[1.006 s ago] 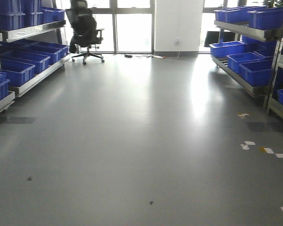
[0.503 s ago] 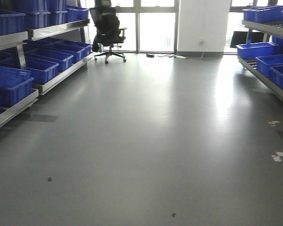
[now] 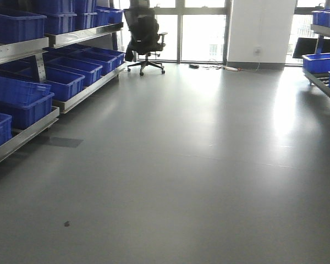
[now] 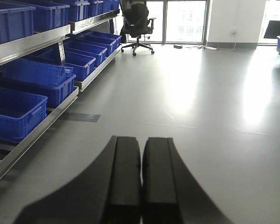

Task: Pick red cube and place on left shelf
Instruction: 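Drive and turn the base toward the shelf of blue crates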

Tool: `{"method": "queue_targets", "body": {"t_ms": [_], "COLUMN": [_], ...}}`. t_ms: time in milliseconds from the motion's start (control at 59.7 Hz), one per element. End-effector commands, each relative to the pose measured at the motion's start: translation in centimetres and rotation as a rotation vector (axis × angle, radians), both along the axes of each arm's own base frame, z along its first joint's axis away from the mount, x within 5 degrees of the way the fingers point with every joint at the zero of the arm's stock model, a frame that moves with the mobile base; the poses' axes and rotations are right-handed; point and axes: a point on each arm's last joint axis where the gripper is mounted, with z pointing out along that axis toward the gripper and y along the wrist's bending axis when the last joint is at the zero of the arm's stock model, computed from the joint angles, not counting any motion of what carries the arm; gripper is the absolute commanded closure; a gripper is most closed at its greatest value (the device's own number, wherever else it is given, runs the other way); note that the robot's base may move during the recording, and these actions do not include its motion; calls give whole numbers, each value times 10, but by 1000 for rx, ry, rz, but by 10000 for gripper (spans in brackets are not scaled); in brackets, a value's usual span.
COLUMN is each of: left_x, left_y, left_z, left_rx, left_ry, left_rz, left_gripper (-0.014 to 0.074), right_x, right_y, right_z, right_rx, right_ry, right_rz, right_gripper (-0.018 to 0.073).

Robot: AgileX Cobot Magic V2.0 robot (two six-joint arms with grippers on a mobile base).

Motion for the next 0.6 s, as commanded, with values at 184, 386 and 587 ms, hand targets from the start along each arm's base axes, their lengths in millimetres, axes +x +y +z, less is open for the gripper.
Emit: {"method": "queue_targets", "body": {"t_ms": [184,386,587], "left_x": [0,0,0], "left_y": [0,0,0], "left_z": [1,1,1], "left_rx": [-9,-9,-9], "left_ry": [-80,-80,-80], "left_rz": [-7,-7,-7], "left_gripper": [495,495,495], "right_x": [2,2,2], "right_y": [0,0,0], "right_z": [13,13,13], "right_rx": [34,34,34], "right_ry": [-89,-89,-89], "right_rz": [-8,-8,-8], "right_gripper": [505,505,505]}}
